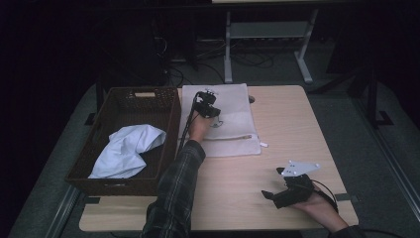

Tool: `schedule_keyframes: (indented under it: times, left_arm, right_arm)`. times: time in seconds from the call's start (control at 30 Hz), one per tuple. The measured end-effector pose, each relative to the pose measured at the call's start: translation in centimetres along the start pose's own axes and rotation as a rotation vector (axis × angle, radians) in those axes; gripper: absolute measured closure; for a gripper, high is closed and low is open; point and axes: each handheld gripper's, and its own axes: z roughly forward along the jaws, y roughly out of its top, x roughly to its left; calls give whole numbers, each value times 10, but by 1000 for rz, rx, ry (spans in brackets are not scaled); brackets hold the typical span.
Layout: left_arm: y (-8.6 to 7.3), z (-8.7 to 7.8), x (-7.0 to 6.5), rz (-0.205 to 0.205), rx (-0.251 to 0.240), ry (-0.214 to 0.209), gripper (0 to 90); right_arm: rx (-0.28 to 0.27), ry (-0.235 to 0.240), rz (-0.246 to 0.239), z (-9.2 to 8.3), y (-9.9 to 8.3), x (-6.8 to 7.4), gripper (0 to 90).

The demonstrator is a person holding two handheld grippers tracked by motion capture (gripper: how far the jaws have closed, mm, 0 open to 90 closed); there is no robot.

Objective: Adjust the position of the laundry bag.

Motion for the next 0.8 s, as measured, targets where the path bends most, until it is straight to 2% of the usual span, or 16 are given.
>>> schedule_keyframes:
  times: [0.13,0.33,0.43,0.6,0.8]
  left_arm:
    - [-2,4,1,-17,13,13,897]
    - [-5,10,0,-12,45,26,898]
    - [-8,11,1,-32,50,19,899]
    - [-9,9,-1,-19,56,11,899]
    - [-16,5,-3,-31,45,-15,899]
  right_arm:
    - [-3,1,-3,0,0,0,21]
    - [-2,-1,-3,0,0,-1,22]
    - [1,-2,-4,0,1,0,22]
    - [3,-2,-4,0,1,0,22]
    - [3,-2,-7,0,1,0,22]
